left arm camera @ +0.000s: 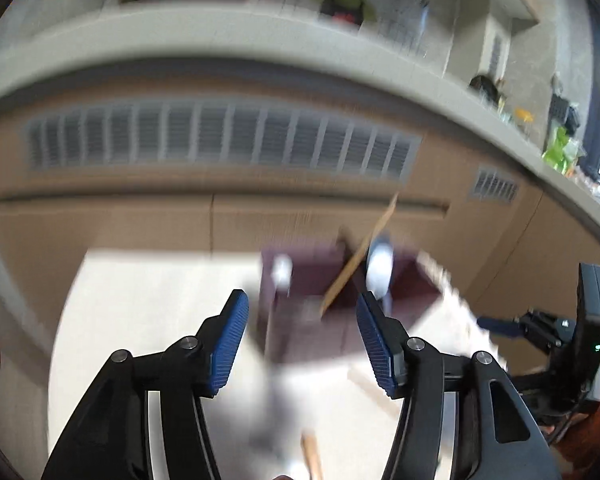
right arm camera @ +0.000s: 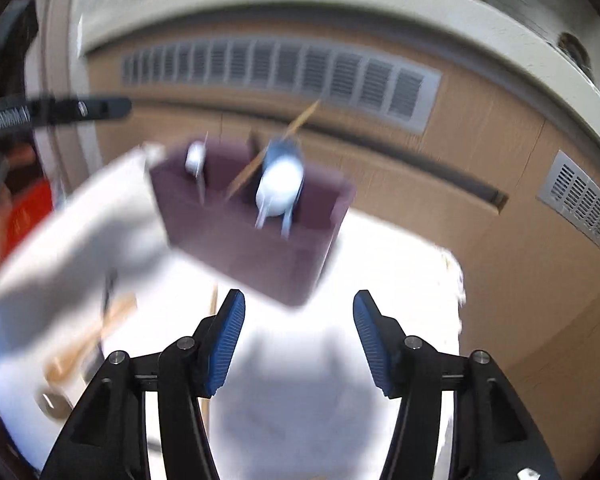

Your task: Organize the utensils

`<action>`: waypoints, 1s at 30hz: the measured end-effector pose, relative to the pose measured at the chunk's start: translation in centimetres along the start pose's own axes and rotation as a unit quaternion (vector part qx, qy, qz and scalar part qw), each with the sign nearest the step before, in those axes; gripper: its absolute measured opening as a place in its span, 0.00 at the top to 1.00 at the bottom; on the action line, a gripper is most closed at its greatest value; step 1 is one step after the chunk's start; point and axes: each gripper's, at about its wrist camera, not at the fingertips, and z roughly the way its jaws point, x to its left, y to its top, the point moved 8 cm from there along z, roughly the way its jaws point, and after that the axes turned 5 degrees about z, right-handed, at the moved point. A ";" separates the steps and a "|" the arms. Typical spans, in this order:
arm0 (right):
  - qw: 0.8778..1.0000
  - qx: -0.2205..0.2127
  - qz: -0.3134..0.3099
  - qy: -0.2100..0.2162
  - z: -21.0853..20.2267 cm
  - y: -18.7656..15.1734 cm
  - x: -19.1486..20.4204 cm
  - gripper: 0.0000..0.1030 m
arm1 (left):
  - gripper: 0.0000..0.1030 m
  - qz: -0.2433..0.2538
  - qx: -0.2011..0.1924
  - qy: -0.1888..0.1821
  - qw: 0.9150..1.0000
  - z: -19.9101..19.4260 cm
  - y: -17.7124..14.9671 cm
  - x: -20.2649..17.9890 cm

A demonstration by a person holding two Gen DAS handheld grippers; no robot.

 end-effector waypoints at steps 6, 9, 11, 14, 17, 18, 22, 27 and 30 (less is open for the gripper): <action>0.998 0.060 -0.009 0.012 0.6 -5.6 3.3 0.53 | 0.45 -0.012 0.106 0.014 0.994 -0.3 -9.6 0.2; 0.993 0.064 -0.042 0.088 -0.8 -7.2 6.3 0.57 | 0.46 -0.027 0.132 0.002 0.991 -0.6 -12.2 0.1; 0.983 0.071 -0.081 0.147 -2.1 -8.4 8.9 0.57 | 0.46 -0.042 0.139 0.003 0.989 -1.2 -13.4 0.6; 0.966 0.081 -0.154 0.190 -3.6 -10.1 11.7 0.57 | 0.46 -0.064 0.137 0.017 0.988 -2.9 -14.9 2.1; 0.946 0.082 -0.243 0.199 -4.5 -12.1 14.4 0.57 | 0.46 -0.088 0.124 0.025 0.988 -4.1 -15.2 3.4; 0.941 0.079 -0.266 0.193 -4.7 -12.5 15.2 0.58 | 0.46 -0.093 0.122 0.026 0.988 -4.3 -15.3 3.7; 0.930 0.064 -0.314 0.180 -3.7 -12.2 17.4 0.58 | 0.46 -0.111 0.118 0.028 0.986 -5.0 -15.9 4.8; 0.937 0.090 -0.250 0.227 -1.0 -9.5 18.9 0.58 | 0.46 -0.125 0.121 0.027 0.984 -5.3 -16.5 5.8; 0.942 0.103 -0.203 0.246 0.1 -8.9 19.4 0.61 | 0.46 -0.130 0.122 0.030 0.983 -5.6 -16.9 6.4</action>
